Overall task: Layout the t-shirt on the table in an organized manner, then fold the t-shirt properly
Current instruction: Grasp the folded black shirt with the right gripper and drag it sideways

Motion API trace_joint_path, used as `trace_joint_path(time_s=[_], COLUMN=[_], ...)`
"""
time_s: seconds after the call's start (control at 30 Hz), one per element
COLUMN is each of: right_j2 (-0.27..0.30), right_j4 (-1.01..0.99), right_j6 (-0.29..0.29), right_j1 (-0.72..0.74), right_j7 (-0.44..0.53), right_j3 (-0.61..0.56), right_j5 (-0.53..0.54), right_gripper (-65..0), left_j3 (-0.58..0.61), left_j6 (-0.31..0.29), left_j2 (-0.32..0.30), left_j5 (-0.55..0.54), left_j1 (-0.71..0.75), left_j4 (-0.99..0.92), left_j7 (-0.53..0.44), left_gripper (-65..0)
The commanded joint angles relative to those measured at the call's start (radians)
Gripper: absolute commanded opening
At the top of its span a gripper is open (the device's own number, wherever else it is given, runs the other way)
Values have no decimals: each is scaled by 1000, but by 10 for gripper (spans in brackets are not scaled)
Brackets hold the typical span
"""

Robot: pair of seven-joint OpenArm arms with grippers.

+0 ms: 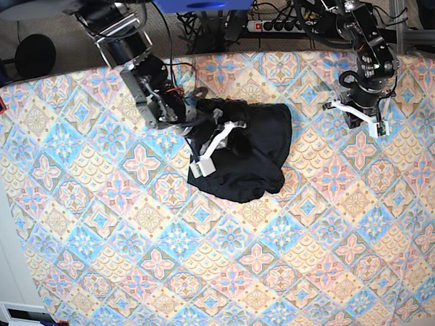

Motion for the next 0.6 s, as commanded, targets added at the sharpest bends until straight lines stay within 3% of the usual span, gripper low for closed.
trace_joint_path(time_s=[0.0, 0.27, 0.43, 0.57], right_j2=[55, 218, 307, 381], right_j4=[-30, -30, -20, 1], right_j6=[-105, -98, -39, -32], right_j1=[-10, -16, -16, -40], right_j7=[-68, -91, -142, -152], right_j3=[9, -2, -2, -2], right_j5=[-96, -96, -97, -99], right_gripper=[-650, -650, -650, -650], left_j3=[-2, -2, -2, -2], left_j6=[-3, -3, -3, -3], left_j2=[-9, -11, -14, -16], left_j5=[-11, -15, -15, -15], left_j1=[-10, -26, -27, -27], left_j4=[6, -88, -91, -91], left_j7=[-19, -21, -21, -21], left_gripper=[-650, -650, -650, -650])
